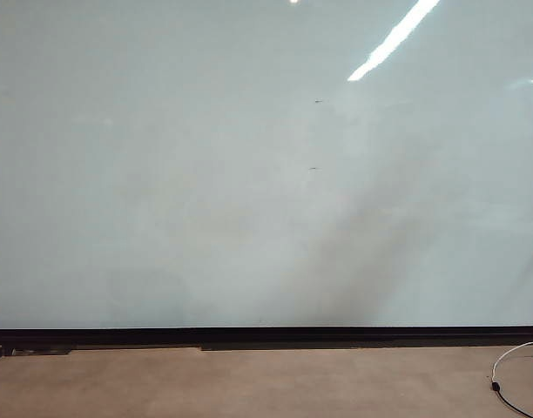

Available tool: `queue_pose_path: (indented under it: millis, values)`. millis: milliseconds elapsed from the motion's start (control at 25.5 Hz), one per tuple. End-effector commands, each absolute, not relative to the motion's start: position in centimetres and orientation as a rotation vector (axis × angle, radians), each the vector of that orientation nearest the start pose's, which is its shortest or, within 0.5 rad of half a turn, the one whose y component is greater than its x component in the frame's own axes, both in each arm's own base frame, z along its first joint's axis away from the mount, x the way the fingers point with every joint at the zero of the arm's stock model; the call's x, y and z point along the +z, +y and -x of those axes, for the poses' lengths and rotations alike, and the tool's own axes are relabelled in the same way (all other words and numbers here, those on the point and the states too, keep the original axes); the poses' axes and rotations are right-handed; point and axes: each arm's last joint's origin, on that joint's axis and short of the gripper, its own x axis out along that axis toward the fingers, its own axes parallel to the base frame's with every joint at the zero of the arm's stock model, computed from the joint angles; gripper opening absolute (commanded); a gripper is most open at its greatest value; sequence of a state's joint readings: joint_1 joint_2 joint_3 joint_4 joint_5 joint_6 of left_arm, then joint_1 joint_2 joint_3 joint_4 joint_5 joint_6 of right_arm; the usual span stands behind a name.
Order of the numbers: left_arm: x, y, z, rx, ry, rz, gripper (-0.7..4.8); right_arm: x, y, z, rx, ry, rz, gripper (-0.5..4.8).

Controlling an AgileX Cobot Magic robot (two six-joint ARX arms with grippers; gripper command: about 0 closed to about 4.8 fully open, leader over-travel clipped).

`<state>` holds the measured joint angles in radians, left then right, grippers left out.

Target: Pick up the pen on the shelf to the right of the whiteboard and draw a rectangle.

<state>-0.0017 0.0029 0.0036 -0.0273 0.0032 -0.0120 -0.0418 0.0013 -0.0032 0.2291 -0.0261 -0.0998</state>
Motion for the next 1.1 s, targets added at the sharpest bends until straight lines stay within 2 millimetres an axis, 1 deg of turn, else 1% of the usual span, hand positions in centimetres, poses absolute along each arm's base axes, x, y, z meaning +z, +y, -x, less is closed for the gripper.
queue_pose_path:
  millis: [39, 157, 392, 431, 470, 509, 549, 666, 1097]
  values:
    - [16.35, -0.03, -9.75, -0.005, 0.018, 0.008, -0.05, 19.07, -0.25, -9.38, -0.008, -0.283, 0.109, -0.06]
    - [16.35, -0.03, -9.75, -0.005, 0.018, 0.008, -0.05, 19.02, -0.27, -9.4, -0.005, -0.273, 0.063, -0.06]
    - [16.35, -0.03, -9.75, -0.005, 0.018, 0.008, -0.04, 18.9, -0.27, -9.43, -0.004, -0.256, 0.059, -0.06]
    - [16.35, -0.03, -9.75, -0.005, 0.018, 0.008, -0.05, 18.96, -0.27, -9.42, 0.001, -0.243, 0.015, -0.06]
    - [16.35, -0.03, -9.75, -0.005, 0.018, 0.008, -0.05, 19.07, -0.29, -9.38, 0.002, -0.204, -0.051, -0.06]
    - [16.35, -0.03, -9.75, -0.005, 0.018, 0.008, -0.05, 19.16, -0.33, -9.33, -0.012, -0.168, -0.08, -0.06]
    - [16.34, -0.03, -9.75, -0.005, 0.018, 0.008, -0.05, 19.27, -0.35, -9.22, -0.021, -0.1, -0.088, -0.06]
    - [16.35, -0.03, -9.75, -0.005, 0.018, 0.008, -0.04, 19.51, -0.34, -8.95, -0.025, -0.032, -0.09, -0.06]
    - [16.35, -0.03, -9.75, -0.005, 0.018, 0.008, -0.05, 19.69, -0.4, -8.87, -0.048, -0.025, -0.104, -0.06]
